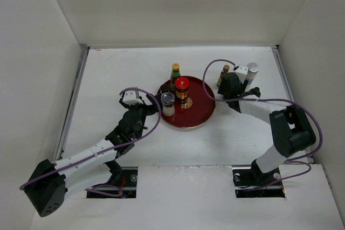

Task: Organize the condiment bottles

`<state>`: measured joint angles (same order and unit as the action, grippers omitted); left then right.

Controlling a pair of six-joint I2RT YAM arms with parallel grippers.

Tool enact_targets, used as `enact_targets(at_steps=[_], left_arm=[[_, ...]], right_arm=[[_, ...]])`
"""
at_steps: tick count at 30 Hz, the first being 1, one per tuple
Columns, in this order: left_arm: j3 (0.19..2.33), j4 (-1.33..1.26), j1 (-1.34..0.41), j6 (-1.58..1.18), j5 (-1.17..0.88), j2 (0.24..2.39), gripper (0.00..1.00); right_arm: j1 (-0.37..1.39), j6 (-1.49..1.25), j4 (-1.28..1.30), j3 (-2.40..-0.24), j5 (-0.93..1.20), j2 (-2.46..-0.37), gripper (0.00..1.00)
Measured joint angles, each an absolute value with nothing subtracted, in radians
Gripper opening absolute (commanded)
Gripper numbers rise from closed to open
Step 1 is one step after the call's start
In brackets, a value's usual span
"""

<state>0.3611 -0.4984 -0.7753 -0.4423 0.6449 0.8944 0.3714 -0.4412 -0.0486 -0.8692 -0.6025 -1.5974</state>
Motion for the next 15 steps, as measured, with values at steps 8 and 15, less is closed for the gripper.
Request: enact_targets(at_steps=[8, 15], left_arm=[[0.361, -0.499, -0.775, -0.442, 0.645, 0.894, 0.91], [0.361, -0.504, -0.775, -0.442, 0.645, 0.894, 0.91]], right_arm=[[0.418, -0.423, -0.068, -0.78, -0.63, -1.462, 0.47], [0.534, -0.411, -0.091, -0.9, -0.593, -1.469, 0.48]])
